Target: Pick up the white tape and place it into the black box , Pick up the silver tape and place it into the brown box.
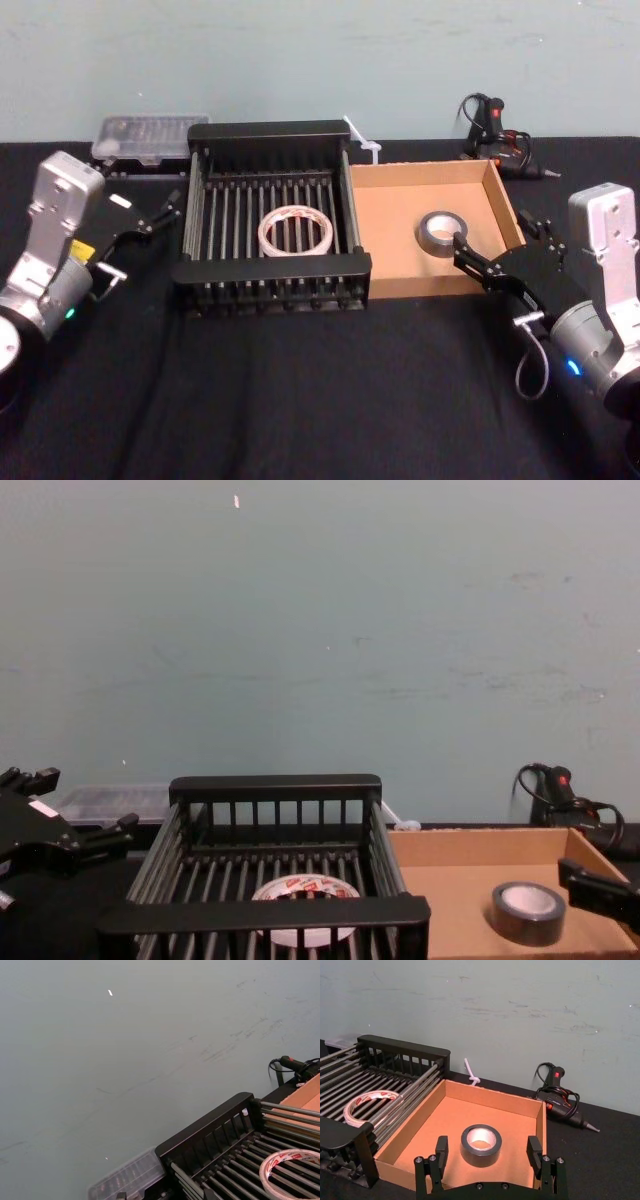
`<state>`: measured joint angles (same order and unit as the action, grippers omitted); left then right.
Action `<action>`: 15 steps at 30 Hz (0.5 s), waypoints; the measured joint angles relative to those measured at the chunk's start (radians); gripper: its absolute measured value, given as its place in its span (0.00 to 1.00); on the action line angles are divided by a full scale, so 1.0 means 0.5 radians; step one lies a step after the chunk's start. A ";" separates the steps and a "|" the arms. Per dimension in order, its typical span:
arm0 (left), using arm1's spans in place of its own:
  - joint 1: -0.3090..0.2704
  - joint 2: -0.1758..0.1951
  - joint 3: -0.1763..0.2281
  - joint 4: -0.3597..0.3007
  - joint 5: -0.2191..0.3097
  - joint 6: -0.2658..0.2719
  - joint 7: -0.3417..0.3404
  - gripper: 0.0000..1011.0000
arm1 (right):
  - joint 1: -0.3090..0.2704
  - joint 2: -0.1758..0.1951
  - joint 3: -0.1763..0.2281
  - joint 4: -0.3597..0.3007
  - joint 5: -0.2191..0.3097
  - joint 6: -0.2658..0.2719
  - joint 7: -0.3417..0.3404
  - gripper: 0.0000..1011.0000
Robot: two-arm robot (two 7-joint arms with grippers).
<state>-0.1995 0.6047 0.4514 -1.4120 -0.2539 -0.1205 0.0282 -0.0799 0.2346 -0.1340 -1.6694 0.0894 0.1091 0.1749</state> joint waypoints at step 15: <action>0.000 0.000 0.000 0.000 0.000 0.000 0.000 0.99 | -0.029 -0.022 0.011 -0.008 -0.008 -0.018 0.006 0.99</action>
<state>-0.1995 0.6047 0.4514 -1.4119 -0.2539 -0.1205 0.0282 -0.0941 0.2233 -0.1286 -1.6734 0.0855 0.0999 0.1781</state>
